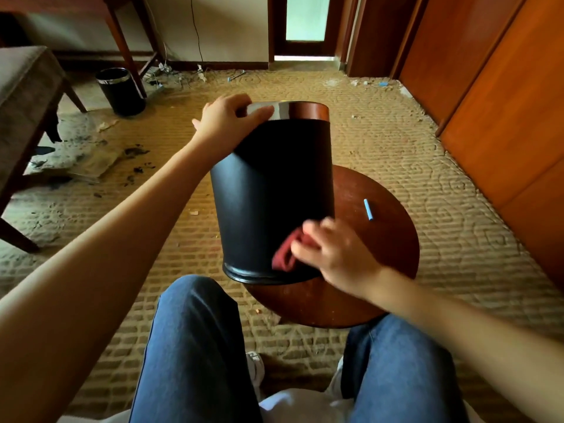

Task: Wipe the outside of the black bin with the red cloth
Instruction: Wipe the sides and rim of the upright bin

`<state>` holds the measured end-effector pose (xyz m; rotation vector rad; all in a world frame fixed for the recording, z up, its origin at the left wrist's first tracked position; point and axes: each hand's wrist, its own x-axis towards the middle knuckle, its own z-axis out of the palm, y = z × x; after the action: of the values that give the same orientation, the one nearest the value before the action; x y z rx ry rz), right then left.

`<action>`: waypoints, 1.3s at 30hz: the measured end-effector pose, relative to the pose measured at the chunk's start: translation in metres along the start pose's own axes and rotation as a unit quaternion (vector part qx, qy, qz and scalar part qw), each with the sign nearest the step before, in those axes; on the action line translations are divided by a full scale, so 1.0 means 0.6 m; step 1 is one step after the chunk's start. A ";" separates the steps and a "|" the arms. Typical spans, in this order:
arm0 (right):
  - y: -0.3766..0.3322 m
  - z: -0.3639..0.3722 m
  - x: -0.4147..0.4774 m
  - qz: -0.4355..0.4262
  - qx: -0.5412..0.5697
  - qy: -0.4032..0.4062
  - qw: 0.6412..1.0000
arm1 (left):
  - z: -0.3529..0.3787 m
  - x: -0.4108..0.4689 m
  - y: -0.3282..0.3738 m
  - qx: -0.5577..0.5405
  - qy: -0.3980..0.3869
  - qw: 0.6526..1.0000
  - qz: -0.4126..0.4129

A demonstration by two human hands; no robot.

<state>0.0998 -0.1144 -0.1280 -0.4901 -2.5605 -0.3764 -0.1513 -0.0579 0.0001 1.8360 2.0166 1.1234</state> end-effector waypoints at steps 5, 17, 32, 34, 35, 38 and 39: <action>-0.015 -0.006 -0.056 -0.030 0.034 -0.087 0.995 | 0.041 0.010 0.091 0.160 -0.037 0.986 0.028; 0.099 -0.084 -0.076 0.457 0.126 0.077 0.877 | 0.125 -0.012 0.201 0.143 -0.044 0.986 0.075; 0.161 -0.118 0.078 0.430 0.186 0.281 0.838 | 0.091 0.004 0.127 -0.035 -0.089 0.994 0.046; 0.164 -0.118 0.082 0.393 0.155 0.246 0.873 | 0.090 0.002 0.128 -0.015 -0.076 0.996 0.038; 0.165 -0.121 0.087 0.373 0.139 0.234 0.887 | 0.092 0.001 0.131 -0.004 -0.068 0.997 0.036; 0.167 -0.132 0.105 0.312 0.116 0.216 0.918 | 0.098 -0.002 0.137 0.025 -0.051 0.998 0.039; 0.167 -0.133 0.108 0.300 0.111 0.217 0.922 | 0.100 -0.001 0.135 0.030 -0.049 0.998 0.040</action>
<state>0.1218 -0.0351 -0.0104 -0.9451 -1.8751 0.0319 -0.0527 -0.0394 0.0099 1.9771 1.9588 0.9825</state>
